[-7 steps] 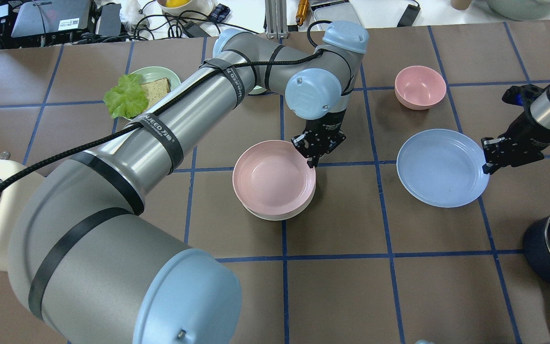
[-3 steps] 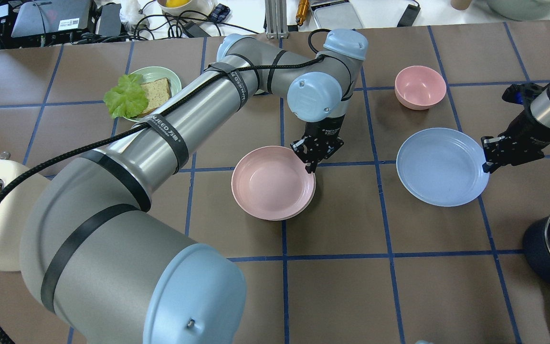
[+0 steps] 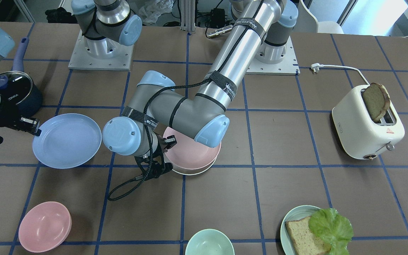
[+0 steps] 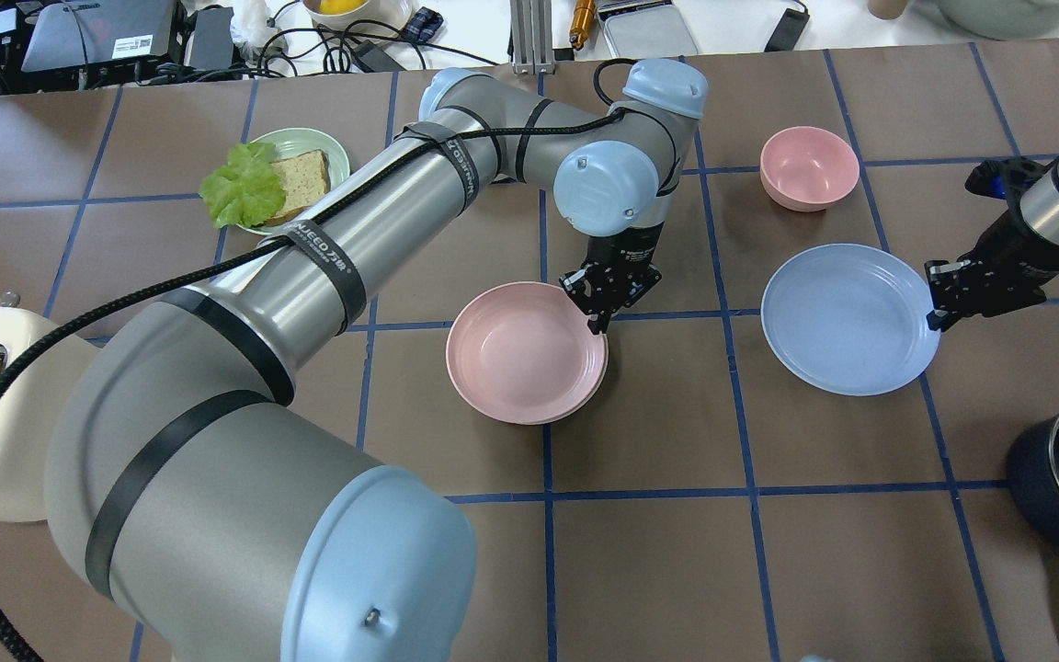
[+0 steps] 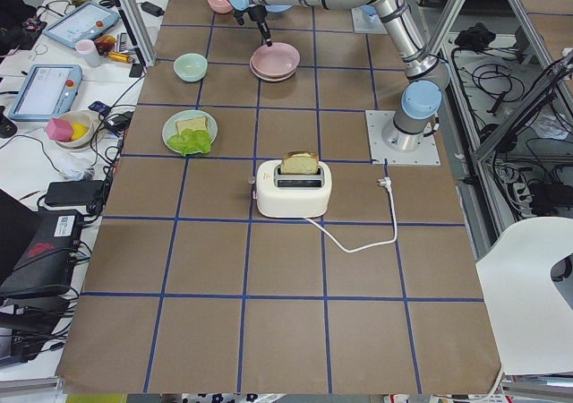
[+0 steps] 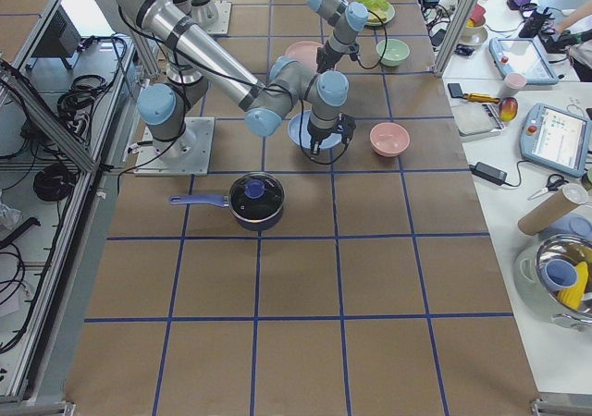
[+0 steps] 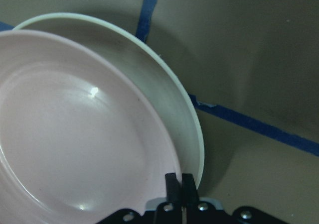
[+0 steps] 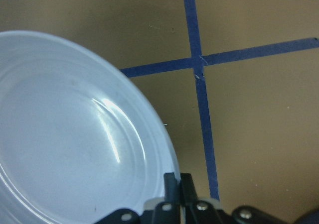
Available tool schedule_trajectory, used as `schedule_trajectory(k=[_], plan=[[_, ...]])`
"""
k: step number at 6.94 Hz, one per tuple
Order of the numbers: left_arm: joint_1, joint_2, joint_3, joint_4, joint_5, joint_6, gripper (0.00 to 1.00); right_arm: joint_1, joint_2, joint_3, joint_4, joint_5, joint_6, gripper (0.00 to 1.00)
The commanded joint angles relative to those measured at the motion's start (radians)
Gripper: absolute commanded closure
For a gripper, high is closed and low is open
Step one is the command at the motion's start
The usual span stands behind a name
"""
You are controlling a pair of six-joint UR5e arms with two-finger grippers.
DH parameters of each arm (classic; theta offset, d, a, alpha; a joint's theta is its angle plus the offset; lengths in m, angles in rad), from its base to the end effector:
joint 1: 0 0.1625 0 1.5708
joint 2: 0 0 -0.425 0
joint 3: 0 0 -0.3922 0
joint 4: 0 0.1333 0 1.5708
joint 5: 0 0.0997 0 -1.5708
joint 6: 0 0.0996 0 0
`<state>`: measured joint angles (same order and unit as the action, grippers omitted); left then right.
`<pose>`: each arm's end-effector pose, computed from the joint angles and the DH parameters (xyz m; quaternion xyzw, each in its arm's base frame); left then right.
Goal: Stack three plates with pink and blue
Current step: 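Lower the pink plate onto the cream plate and open the left gripper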
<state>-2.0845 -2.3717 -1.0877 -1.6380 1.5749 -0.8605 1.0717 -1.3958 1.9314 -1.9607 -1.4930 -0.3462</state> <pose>-0.4758 -0.5728 0.2060 -0.1690 0.9669 0.1466 0.1229 -0.1133 -0.5026 0.2681 0.0789 0.9935 0.0504 0.0652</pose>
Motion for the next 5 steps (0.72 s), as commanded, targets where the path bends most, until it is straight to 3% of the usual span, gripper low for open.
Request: schedule_trajectory(k=[1,2,4,5], plan=[[0.004,-0.001,0.002,0.006,-0.006,0.0,0.98,0.001,-0.003,-0.002,-0.001,0.0,0.001,1.0],[0.004,0.0,0.002,0.006,-0.007,0.0,0.91,0.001,0.0,-0.005,-0.001,-0.001,0.001,1.0],[0.011,-0.001,0.002,0.006,-0.012,0.0,0.9,0.001,0.0,-0.005,-0.001,0.004,0.003,1.0],[0.011,0.0,0.002,0.006,-0.012,0.0,0.81,0.001,0.0,-0.005,-0.001,0.005,0.001,1.0]])
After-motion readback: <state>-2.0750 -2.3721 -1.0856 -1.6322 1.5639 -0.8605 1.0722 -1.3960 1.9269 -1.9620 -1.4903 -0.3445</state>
